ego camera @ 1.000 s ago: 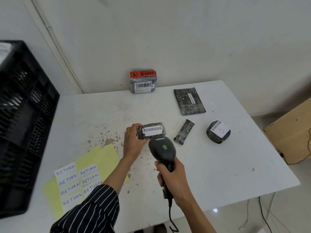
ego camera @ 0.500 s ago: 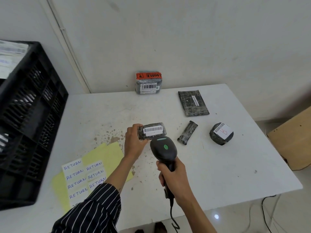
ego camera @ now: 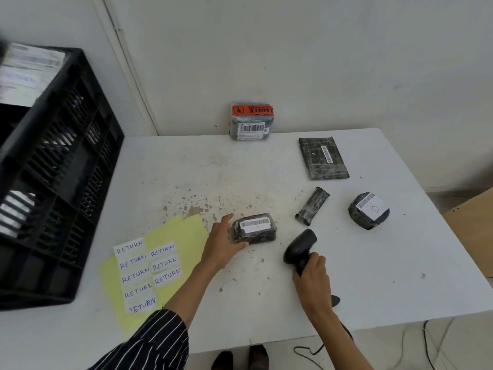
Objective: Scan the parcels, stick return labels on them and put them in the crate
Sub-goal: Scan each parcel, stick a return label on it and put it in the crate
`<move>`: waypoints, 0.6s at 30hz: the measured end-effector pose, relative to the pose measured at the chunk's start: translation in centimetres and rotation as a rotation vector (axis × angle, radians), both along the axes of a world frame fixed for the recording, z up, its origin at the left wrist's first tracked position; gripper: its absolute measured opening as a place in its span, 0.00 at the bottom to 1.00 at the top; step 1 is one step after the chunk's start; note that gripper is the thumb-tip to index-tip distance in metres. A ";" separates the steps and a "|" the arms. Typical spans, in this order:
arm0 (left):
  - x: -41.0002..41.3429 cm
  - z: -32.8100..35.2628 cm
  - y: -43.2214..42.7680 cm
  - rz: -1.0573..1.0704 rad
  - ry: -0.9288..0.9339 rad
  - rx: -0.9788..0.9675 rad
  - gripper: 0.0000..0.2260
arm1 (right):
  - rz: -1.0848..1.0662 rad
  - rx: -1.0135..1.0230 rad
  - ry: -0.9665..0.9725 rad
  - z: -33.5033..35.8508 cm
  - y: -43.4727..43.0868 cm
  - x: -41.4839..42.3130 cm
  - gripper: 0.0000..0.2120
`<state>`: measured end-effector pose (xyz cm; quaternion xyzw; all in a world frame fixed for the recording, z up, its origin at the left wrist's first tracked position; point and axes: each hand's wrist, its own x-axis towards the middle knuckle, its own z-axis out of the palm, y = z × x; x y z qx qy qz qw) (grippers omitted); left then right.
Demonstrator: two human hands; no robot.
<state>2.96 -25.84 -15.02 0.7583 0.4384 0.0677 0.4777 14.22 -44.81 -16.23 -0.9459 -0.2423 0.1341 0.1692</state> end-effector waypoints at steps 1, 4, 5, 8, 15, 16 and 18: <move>-0.7 0.2 0.1 0.008 -0.008 0.027 0.33 | 0.001 -0.010 -0.034 -0.1 0.0 -0.2 0.12; -4.3 0.6 1.4 -0.027 -0.018 0.220 0.23 | -0.038 -0.118 -0.149 -0.1 0.1 -1.1 0.30; -5.8 0.6 2.0 -0.039 -0.010 0.284 0.20 | -0.069 -0.114 -0.170 0.3 0.2 -1.5 0.37; -10.8 0.4 4.0 -0.039 0.050 0.393 0.18 | 0.003 0.043 -0.307 1.7 1.7 -3.8 0.38; -18.9 -0.9 5.6 -0.208 0.226 0.341 0.30 | 0.586 0.325 0.169 0.9 9.1 -12.4 0.09; -19.6 -1.2 5.4 -0.245 0.248 0.332 0.33 | 0.630 0.320 0.186 0.4 10.1 -13.3 0.10; -20.4 -1.8 5.0 -0.276 0.285 0.344 0.38 | 0.682 0.312 0.163 -0.3 11.9 -14.8 0.10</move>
